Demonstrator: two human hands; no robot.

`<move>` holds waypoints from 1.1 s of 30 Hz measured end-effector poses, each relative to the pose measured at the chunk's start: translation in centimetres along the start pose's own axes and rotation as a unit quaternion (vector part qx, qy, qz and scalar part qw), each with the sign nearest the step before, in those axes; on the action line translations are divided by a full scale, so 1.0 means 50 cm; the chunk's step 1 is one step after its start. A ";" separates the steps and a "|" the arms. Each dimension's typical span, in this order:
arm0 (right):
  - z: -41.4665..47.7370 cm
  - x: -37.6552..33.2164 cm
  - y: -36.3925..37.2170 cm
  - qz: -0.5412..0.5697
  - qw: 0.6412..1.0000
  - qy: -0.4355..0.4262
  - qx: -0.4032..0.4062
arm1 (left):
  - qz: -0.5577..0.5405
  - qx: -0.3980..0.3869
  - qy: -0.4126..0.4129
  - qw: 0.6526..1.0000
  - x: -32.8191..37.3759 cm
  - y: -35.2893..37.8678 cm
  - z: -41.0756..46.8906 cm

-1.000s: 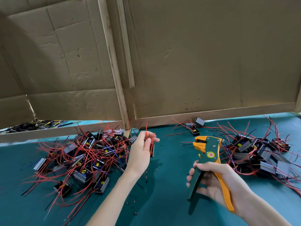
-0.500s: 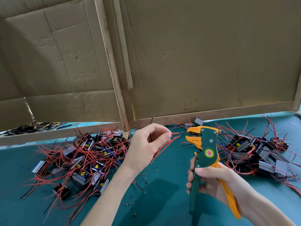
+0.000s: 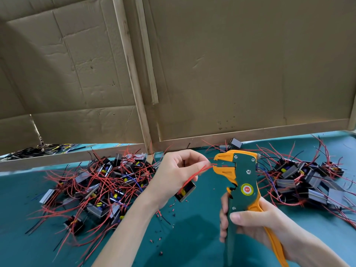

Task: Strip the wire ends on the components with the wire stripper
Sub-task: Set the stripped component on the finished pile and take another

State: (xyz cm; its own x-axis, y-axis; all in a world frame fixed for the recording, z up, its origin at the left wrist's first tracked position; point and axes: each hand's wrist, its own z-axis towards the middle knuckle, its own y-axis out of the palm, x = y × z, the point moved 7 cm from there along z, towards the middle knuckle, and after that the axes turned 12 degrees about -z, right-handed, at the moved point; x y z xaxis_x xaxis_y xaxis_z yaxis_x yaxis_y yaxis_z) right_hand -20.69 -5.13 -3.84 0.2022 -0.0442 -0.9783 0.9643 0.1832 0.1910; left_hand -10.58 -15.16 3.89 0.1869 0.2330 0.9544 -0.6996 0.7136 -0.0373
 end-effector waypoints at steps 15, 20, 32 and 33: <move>-0.009 0.000 0.000 -0.052 0.999 0.006 0.009 | 0.030 -0.041 -0.016 0.999 0.014 0.005 -0.006; -0.011 0.007 0.001 -0.095 0.995 0.013 0.034 | 0.074 -0.088 -0.021 0.993 0.020 -0.006 -0.010; 0.000 0.026 -0.009 -0.064 0.981 0.009 0.181 | 0.006 -0.071 -0.090 0.993 -0.034 -0.002 -0.002; 0.002 0.022 -0.009 -0.022 0.986 0.003 0.164 | 0.033 -0.054 -0.080 0.995 -0.037 -0.007 0.000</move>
State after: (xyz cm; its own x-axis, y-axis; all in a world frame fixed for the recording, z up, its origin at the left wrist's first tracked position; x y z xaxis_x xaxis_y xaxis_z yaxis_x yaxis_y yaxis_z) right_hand -20.88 -5.36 -5.02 0.1585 -0.0391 -0.9866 0.9758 -0.1462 0.1626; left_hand -10.70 -15.85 2.14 0.0237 0.1800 0.9834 -0.6268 0.7690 -0.1257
